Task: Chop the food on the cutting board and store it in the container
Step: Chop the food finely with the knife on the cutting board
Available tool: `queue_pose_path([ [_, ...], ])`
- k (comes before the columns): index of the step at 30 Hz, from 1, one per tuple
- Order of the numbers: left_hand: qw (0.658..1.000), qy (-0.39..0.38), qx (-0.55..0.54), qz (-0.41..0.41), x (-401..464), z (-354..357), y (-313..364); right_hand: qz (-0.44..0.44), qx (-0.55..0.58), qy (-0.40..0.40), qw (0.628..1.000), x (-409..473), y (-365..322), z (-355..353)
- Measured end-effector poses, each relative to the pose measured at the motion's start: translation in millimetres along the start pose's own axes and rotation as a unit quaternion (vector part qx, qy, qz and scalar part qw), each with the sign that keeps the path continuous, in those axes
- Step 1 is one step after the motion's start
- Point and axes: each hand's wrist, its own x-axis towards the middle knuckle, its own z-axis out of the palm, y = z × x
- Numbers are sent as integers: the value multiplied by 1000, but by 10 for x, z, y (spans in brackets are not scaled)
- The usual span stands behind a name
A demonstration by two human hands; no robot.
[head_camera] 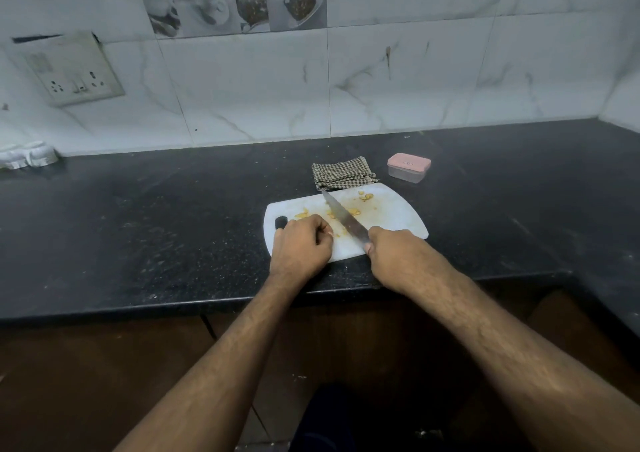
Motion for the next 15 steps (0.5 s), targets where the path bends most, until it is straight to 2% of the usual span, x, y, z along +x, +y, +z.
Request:
queue_pose_path([
  [7, 980, -10, 163, 109, -39, 95, 44, 20, -16, -10, 1000, -15, 112, -15],
  [11, 978, -28, 166, 122, -26, 92, 33, 20, -14, -17, 1000, -22, 125, -1],
  [15, 988, -27, 106, 112, 0, 86, 1, 14, -6, -23, 1000, -33, 117, -2],
])
